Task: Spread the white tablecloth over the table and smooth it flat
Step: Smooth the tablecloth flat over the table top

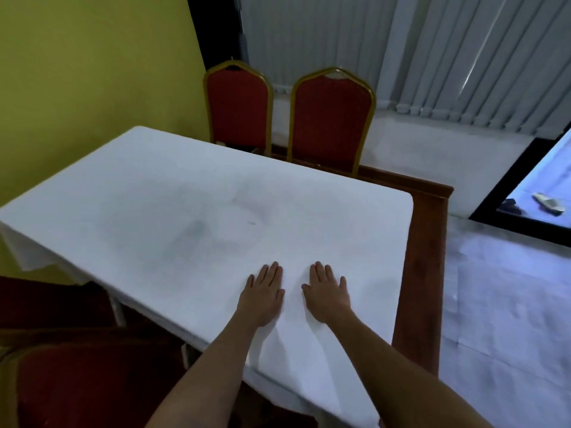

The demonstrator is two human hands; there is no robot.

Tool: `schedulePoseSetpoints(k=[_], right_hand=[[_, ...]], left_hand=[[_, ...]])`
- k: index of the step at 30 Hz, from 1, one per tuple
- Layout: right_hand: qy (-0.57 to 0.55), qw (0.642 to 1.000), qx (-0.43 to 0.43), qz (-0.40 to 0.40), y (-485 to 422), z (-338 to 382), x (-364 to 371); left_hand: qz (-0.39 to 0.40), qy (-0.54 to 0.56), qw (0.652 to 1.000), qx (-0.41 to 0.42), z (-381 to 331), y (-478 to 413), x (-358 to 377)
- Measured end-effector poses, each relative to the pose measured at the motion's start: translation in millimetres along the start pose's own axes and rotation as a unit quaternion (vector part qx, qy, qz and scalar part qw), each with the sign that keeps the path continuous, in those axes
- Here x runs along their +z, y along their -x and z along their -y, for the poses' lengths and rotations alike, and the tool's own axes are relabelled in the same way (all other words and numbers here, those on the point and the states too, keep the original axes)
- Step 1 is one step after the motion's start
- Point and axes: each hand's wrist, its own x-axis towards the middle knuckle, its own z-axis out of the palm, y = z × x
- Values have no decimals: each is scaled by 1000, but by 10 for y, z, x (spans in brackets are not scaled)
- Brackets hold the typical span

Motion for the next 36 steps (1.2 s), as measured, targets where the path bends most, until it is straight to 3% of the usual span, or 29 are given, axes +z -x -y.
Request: schedulePoseSetpoints(k=[9,17,21,25,31,36], right_hand=[[-36,995,66,-67,-891,1322,128],[-70,988,86,-106,-1126,1945,366],[-66,981,107,-146,-1011,1659,397],[-76,957,211,-185,-648,921,406],[-102,905,350,-218,240,96,590],[-126,841,482,-209,443,149,618]], left_hand=[[-51,-17,996,77,1254,-774,-398],[-84,-5,992,97,2099,-707,-258],[-105,-2,989,105,2121,-715,-217],[-116,0,986,116,2121,-721,-196],[-118,-1,987,112,2126,-618,-164],[-93,1,990,102,2078,-595,-184]])
